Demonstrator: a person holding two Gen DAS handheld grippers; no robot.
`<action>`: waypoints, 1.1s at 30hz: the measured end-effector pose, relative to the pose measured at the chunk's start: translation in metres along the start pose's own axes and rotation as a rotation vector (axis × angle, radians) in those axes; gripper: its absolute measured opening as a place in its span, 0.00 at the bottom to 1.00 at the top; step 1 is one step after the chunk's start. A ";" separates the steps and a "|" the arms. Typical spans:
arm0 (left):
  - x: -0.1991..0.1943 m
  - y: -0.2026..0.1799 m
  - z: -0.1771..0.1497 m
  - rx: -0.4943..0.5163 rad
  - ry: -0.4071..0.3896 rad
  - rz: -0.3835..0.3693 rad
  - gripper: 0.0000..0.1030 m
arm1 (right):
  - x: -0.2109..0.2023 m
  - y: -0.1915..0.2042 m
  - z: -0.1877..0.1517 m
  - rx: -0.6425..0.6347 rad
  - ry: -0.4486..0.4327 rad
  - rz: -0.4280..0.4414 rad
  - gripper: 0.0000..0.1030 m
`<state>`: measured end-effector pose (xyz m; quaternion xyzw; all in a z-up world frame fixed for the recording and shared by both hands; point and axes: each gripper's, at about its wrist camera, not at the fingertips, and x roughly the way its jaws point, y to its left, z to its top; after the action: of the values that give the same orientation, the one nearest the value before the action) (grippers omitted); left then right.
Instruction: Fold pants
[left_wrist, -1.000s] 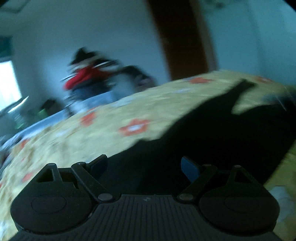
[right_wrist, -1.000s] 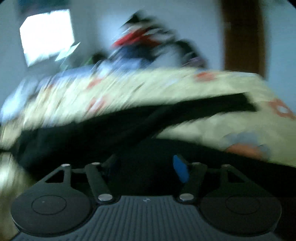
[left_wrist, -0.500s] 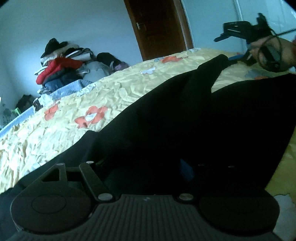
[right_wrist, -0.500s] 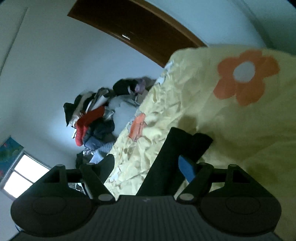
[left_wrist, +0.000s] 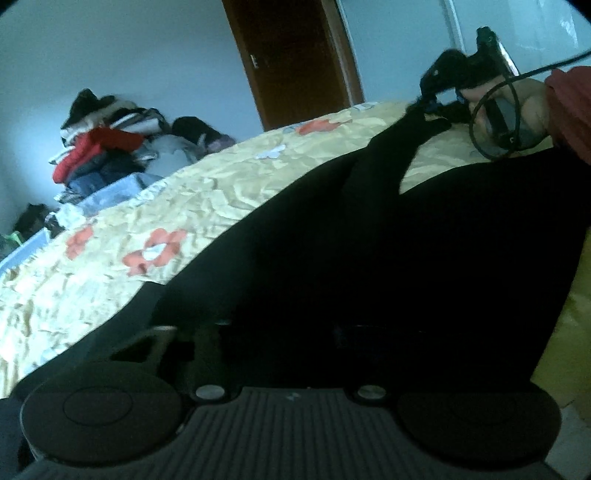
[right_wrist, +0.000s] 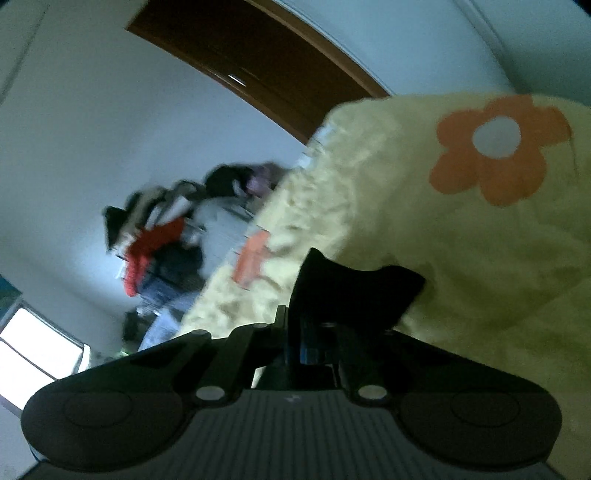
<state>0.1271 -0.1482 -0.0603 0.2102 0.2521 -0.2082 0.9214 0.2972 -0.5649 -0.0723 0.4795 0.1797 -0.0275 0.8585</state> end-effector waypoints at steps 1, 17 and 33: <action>0.001 0.001 0.000 -0.011 0.000 -0.009 0.18 | -0.006 0.004 0.001 0.004 -0.013 0.030 0.05; -0.061 0.045 0.000 -0.227 -0.081 -0.269 0.04 | -0.210 -0.003 0.002 -0.038 -0.205 0.112 0.05; -0.072 0.024 -0.033 -0.109 -0.003 -0.375 0.04 | -0.283 -0.084 -0.059 0.073 -0.221 -0.175 0.06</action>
<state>0.0695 -0.0919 -0.0394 0.1089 0.2962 -0.3628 0.8768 -0.0020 -0.5963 -0.0746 0.4871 0.1240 -0.1615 0.8493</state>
